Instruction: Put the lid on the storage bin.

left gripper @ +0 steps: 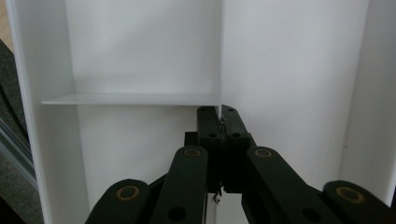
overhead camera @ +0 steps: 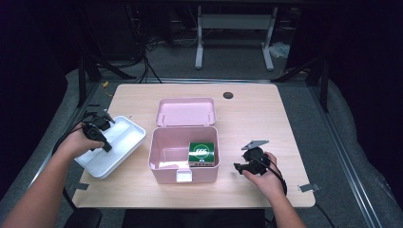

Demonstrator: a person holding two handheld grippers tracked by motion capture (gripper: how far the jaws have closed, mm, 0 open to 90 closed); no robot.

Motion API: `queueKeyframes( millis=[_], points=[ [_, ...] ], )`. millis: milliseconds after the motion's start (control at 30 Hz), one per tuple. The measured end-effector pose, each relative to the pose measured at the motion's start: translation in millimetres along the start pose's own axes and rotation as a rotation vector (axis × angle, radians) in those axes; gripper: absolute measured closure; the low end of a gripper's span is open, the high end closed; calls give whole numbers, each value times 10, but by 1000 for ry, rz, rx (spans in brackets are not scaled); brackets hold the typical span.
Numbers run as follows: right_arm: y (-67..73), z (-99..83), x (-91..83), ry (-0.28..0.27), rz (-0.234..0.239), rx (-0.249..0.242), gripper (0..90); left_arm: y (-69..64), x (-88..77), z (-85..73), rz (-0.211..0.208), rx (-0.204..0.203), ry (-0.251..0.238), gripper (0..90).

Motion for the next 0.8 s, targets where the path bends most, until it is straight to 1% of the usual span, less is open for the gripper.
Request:
queueKeyframes(
  millis=[100, 133, 200, 267, 367, 433, 533, 600, 633, 700, 800],
  points=[
    [-1, -3, 1, 2, 0, -3, 430, 19, -20, -27, 3, 1, -3, 894],
    [0, -5, 1, 3, 0, -3, 430, 28, -33, -35, 6, 15, -2, 894],
    [0, -6, 2, 4, 2, -7, 430, 24, -56, -43, -1, 23, -8, 894],
    [-2, -6, 1, 3, 0, -5, 430, 29, -93, -49, -3, 41, -12, 893],
    [-6, -8, 4, 6, -2, -5, 430, 26, -174, -55, -5, 61, -17, 893],
    [-5, -13, 8, 11, -2, -7, 430, 22, -238, -57, 9, 85, -19, 893],
    [-7, -18, 13, 13, 0, -14, 430, 12, -338, -54, 17, 104, -22, 893],
    [-11, -17, 13, 12, -2, -11, 430, 5, -403, -47, 21, 112, -25, 894],
    [-18, -17, 9, 12, -11, -10, 430, -3, -433, -42, 22, 115, -26, 894],
    [-19, -14, 6, 8, -9, -10, 430, -16, -492, -27, 23, 124, -30, 894],
    [-23, -10, 4, 6, -13, -11, 429, -60, -553, -2, 15, 132, -36, 893]
  ],
)
Point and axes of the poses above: each handheld gripper's, and its own axes: x roughly forward along the jaws, z roughly out of its top, y roughly to its left, the point moved 9 cm from there along x, roughly forward along the jaws, and after that the axes turned 2 degrees about x, right-handed, at the moved point
